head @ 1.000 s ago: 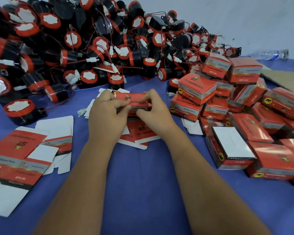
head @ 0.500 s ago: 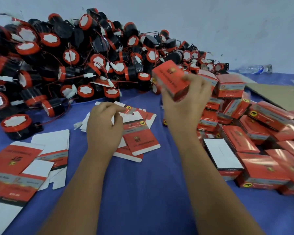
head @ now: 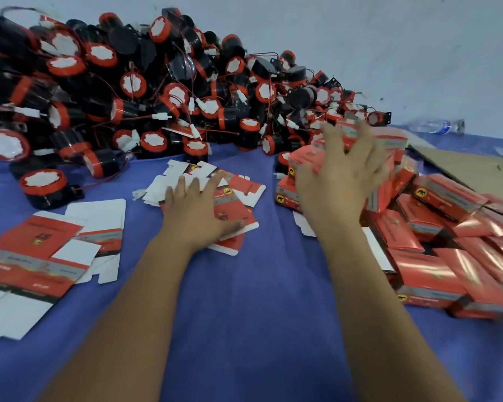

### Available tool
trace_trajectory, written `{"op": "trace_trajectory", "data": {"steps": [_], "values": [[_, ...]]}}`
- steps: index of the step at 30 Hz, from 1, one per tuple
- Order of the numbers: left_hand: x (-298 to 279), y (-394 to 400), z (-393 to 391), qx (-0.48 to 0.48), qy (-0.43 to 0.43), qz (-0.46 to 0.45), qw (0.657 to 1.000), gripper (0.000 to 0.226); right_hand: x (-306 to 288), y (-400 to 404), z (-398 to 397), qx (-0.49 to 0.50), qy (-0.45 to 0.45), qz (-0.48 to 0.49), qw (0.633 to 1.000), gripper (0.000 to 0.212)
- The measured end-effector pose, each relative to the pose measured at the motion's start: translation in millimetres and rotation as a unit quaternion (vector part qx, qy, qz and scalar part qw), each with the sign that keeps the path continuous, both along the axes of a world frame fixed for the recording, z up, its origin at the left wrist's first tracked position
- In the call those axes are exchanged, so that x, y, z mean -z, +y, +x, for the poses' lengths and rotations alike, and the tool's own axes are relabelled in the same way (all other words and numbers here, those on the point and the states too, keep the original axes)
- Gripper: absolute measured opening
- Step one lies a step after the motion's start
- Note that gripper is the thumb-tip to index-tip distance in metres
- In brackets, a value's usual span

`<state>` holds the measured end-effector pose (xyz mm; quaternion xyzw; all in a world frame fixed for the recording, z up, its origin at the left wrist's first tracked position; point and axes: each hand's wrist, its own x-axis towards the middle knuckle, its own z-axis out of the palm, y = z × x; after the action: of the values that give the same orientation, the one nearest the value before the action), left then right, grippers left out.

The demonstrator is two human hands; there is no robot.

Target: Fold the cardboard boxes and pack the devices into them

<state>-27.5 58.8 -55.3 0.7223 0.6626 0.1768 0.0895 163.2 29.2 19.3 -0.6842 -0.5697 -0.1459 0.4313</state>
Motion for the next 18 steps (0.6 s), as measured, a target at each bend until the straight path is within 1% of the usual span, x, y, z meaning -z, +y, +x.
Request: {"op": "trace_trajectory", "data": {"steps": [1,2,3,4,5,6,7,8,9,10,11,12,13,14,15,16,17,18], "values": [[0,1,-5,-0.03,-0.02,0.014,0.999,0.1,5,4,-9,-0.058,0.007,-0.021,0.998,0.057],[-2,2,-11,-0.055,-0.059,0.039,0.996,0.091,10,9,-20,-0.146,0.046,-0.068,0.986,0.054],[-3,2,-15,-0.078,-0.109,0.072,0.988,0.078,17,13,-35,-0.215,0.095,-0.133,0.963,0.052],[-4,2,-20,-0.105,-0.151,0.106,0.977,0.066,25,16,-49,-0.261,0.142,-0.203,0.933,0.05],[-4,2,-23,-0.138,-0.166,0.133,0.967,0.058,35,20,-61,-0.286,0.179,-0.248,0.908,0.048],[-5,2,-25,-0.168,-0.162,0.152,0.96,0.054,44,23,-69,-0.297,0.178,-0.267,0.899,0.043],[-5,2,-26,-0.183,-0.164,0.164,0.955,0.051,54,26,-76,-0.297,0.152,-0.264,0.905,0.038],[-5,2,-25,-0.181,-0.189,0.173,0.949,0.049,62,27,-81,-0.286,0.097,-0.256,0.918,0.036],[-6,1,-23,-0.174,-0.227,0.18,0.941,0.046,69,29,-84,-0.276,0.038,-0.253,0.927,0.04],[-8,0,-21,-0.172,-0.26,0.192,0.931,0.042,73,31,-86,-0.272,0.007,-0.252,0.929,0.047],[-10,0,-20,-0.173,-0.284,0.208,0.92,0.037,75,32,-86,-0.276,0.005,-0.244,0.93,0.054],[-12,-2,-19,-0.173,-0.304,0.228,0.908,0.034,75,33,-85,-0.287,0.033,-0.23,0.929,0.059],[-15,-3,-19,-0.168,-0.326,0.249,0.896,0.032,75,34,-83,-0.303,0.097,-0.215,0.923,0.062],[-18,-5,-19,-0.156,-0.352,0.269,0.883,0.033,72,34,-80,-0.311,0.18,-0.209,0.91,0.066],[-20,-7,-18,-0.138,-0.385,0.286,0.866,0.035,71,35,-75,-0.313,0.266,-0.209,0.887,0.071],[-24,-8,-17,-0.121,-0.431,0.3,0.843,0.038,68,36,-72,-0.316,0.334,-0.206,0.864,0.07],[-27,-10,-16,-0.111,-0.486,0.305,0.811,0.042,66,37,-69,-0.319,0.362,-0.191,0.855,0.06],[-32,-11,-14,-0.111,-0.545,0.301,0.775,0.048,63,35,-68,-0.32,0.357,-0.16,0.863,0.045]]}}
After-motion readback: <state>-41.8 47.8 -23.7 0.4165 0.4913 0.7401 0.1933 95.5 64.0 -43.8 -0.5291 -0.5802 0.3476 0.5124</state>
